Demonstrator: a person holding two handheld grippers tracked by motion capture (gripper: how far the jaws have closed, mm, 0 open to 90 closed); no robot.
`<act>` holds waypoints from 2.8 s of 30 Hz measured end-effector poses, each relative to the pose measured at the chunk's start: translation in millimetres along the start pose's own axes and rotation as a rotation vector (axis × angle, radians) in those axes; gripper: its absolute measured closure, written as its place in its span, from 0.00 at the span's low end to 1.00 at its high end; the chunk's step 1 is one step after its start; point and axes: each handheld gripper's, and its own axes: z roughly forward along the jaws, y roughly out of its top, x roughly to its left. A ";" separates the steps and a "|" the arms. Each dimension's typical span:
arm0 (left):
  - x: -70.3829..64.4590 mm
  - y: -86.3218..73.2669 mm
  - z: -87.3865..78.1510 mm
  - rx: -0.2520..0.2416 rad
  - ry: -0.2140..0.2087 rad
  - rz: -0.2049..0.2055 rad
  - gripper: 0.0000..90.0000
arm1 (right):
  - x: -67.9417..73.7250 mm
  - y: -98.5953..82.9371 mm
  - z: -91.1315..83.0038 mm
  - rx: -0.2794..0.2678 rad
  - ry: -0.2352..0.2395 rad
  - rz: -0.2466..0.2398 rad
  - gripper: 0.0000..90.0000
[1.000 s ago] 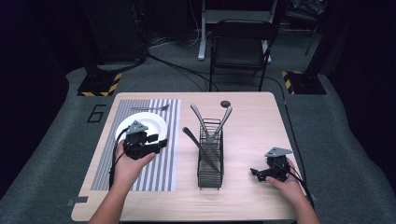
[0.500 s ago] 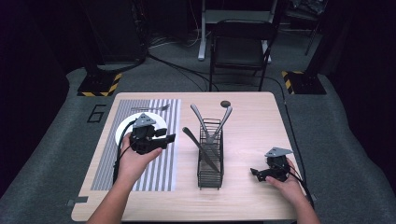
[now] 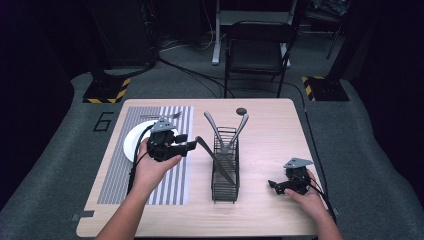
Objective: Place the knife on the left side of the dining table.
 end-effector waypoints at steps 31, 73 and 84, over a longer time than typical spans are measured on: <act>-10.0 4.0 34.3 -0.025 -0.046 -0.036 0.77 | 0.0 0.0 0.0 0.000 -0.001 0.000 0.00; -70.8 32.6 32.4 -0.025 -0.176 0.062 0.93 | 0.0 0.0 -0.1 0.001 0.000 -0.001 0.00; -74.6 41.8 25.2 -0.036 -0.169 0.080 0.93 | 0.0 0.0 -0.1 0.001 0.000 -0.001 0.00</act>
